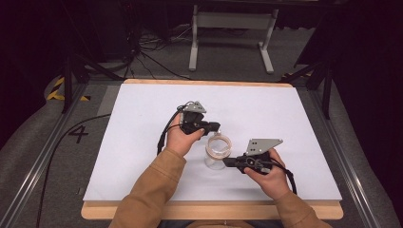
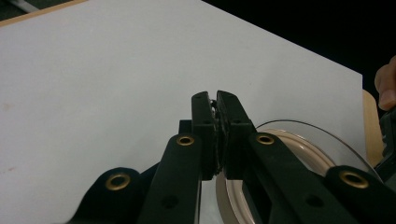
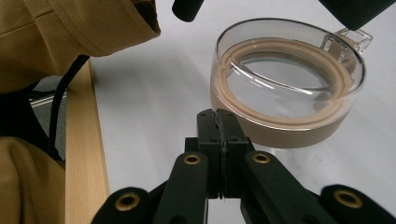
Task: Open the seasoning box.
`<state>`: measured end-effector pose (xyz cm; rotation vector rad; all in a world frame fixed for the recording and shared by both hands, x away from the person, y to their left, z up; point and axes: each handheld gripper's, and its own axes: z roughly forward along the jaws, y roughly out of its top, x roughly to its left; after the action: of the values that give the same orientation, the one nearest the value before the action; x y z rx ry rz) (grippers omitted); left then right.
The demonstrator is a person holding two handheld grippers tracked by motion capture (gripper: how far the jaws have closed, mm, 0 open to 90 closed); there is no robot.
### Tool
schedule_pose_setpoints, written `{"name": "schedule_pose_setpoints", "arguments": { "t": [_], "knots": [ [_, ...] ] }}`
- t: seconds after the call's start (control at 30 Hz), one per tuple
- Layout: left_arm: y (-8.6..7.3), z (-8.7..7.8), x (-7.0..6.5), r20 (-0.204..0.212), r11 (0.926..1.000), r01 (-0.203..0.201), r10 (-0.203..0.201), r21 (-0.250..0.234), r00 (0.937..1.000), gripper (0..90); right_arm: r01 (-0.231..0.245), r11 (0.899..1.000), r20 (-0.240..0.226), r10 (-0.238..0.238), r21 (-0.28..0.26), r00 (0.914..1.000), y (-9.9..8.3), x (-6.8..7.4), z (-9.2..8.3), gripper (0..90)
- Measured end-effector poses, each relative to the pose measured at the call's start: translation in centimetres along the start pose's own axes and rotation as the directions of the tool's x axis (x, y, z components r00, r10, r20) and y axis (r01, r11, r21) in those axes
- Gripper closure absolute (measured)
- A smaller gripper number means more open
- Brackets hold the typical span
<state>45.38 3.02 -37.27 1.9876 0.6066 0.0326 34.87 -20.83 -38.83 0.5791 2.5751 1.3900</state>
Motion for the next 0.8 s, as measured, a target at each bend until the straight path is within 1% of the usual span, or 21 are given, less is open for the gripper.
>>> {"name": "schedule_pose_setpoints", "arguments": {
  "t": [0.17,0.3,0.43,0.73,0.8],
  "knots": [
    [0.0,-0.01,0.0,0.0,1.0,0.004,-0.004,0.001,1.0,87.0,-0.003,1.0,0.002,0.003,0.004,1.0,-0.07,0.04,0.08,90.0],
    [-0.01,0.01,0.03,0.002,1.0,0.008,-0.008,-0.001,1.0,87.0,-0.002,1.0,0.01,0.002,-0.003,1.0,-0.05,0.0,0.0,90.0],
    [0.0,0.04,0.06,0.001,1.0,0.01,-0.01,0.0,1.0,87.0,-0.004,1.0,0.007,0.004,-0.001,1.0,-0.07,0.03,0.01,90.0],
    [-0.05,0.1,0.31,0.015,0.9997,0.022,-0.022,-0.009,0.9997,87.1,-0.002,1.0,0.01,0.002,-0.009,0.9999,-0.04,0.01,-0.02,90.0],
    [-0.04,0.06,0.34,0.014,0.9997,0.023,-0.022,-0.002,0.9997,87.2,-0.005,1.0,0.009,0.005,-0.01,0.9999,-0.02,0.04,-0.06,90.0]
  ]
}}
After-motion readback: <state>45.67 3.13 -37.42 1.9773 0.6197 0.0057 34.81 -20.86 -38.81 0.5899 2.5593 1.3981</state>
